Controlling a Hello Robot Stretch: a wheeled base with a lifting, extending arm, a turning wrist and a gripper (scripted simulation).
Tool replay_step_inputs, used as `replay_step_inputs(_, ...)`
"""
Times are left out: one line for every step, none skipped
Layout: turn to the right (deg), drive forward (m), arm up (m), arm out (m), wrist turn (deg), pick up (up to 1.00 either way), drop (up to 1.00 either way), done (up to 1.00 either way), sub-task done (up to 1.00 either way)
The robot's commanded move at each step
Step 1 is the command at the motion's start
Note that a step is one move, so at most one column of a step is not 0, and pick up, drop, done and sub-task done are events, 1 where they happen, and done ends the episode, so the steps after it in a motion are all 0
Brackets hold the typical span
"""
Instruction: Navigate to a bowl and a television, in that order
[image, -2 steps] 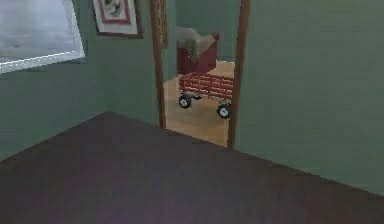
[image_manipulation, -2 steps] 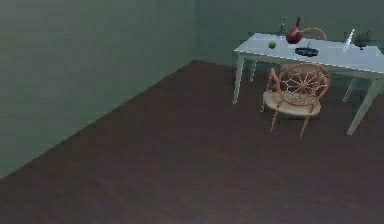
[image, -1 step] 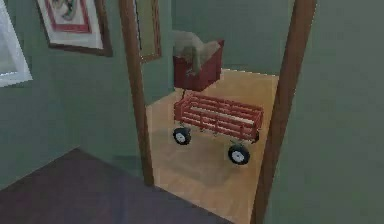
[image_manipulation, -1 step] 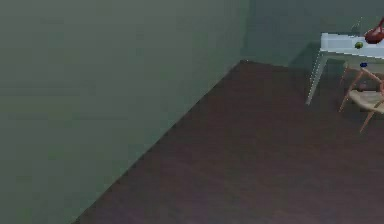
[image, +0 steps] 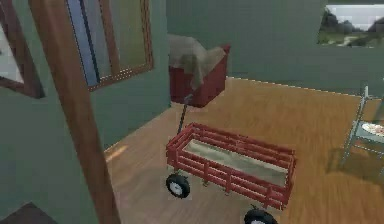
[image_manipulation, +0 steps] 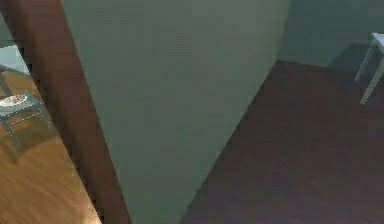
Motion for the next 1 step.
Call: replay_step_inputs(27.0,0.0,0.0,0.0,0.0,0.0,0.0,0.0,0.0)
